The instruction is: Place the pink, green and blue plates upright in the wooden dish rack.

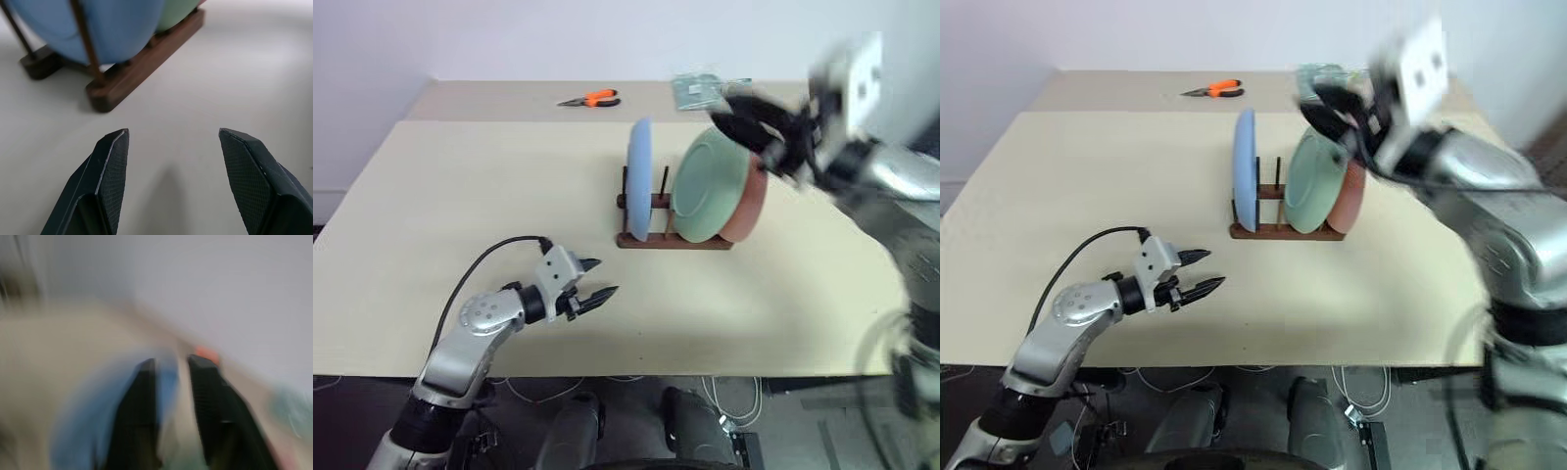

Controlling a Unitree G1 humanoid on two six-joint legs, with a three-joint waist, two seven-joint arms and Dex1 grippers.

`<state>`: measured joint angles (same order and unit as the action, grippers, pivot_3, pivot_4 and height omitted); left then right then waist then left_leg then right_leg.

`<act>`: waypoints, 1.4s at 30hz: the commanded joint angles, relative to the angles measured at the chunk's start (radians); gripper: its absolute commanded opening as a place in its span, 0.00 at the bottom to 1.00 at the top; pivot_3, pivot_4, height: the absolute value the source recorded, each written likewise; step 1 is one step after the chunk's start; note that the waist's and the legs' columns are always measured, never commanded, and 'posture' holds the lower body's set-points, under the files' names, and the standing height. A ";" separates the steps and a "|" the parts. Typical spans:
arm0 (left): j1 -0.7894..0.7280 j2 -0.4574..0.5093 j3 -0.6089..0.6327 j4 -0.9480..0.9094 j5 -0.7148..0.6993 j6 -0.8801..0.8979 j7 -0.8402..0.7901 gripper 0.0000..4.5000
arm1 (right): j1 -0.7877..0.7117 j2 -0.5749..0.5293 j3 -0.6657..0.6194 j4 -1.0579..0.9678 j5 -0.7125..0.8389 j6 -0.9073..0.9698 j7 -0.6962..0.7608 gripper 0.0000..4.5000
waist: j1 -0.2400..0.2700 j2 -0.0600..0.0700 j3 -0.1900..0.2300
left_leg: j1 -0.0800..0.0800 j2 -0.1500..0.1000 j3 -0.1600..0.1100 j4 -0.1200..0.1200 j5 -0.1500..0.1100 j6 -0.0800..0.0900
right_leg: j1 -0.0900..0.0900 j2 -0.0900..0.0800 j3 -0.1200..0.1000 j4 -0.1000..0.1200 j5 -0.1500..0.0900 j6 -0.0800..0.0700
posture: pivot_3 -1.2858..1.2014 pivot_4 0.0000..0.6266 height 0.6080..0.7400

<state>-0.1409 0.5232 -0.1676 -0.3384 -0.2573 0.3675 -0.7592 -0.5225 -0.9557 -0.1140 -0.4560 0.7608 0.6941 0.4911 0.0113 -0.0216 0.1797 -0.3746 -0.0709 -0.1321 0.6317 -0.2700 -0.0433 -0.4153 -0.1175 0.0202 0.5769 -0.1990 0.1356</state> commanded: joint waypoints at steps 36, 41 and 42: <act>-0.080 -0.031 -0.030 -0.101 -0.085 0.078 -0.041 0.66 | 0.139 -0.016 0.048 -0.131 -0.430 -0.087 0.225 0.01 | 0.004 0.001 0.002 | 0.001 0.000 0.001 0.001 0.000 0.001 | 0.000 0.000 0.000 0.000 0.001 -0.001 | 0.52 0.24 1.00; -0.074 0.001 0.016 -0.055 -0.076 0.063 -0.035 0.66 | 0.324 -0.028 -0.322 -0.107 -0.238 -0.015 0.377 0.01 | 0.005 0.000 0.002 | 0.001 0.000 0.001 0.001 -0.001 0.001 | 0.001 0.000 0.000 0.000 0.001 -0.002 | 0.52 0.24 1.00; -0.071 0.011 0.032 -0.041 -0.074 0.057 -0.035 0.66 | 0.372 -0.023 -0.386 -0.112 -0.198 0.004 0.414 0.01 | 0.005 0.000 0.002 | 0.001 0.000 0.000 0.001 -0.001 0.001 | 0.001 0.000 0.000 0.001 0.001 -0.002 | 0.52 0.24 1.00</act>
<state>-0.2103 0.5167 -0.1789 -0.3811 -0.3349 0.4473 -0.7986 -0.1824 -0.9719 -0.3884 -0.5486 0.4921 0.6768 0.8452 0.0168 -0.0215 0.1813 -0.3732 -0.0706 -0.1323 0.6326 -0.2706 -0.0420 -0.4135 -0.1175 0.0194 0.5774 -0.1977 0.1340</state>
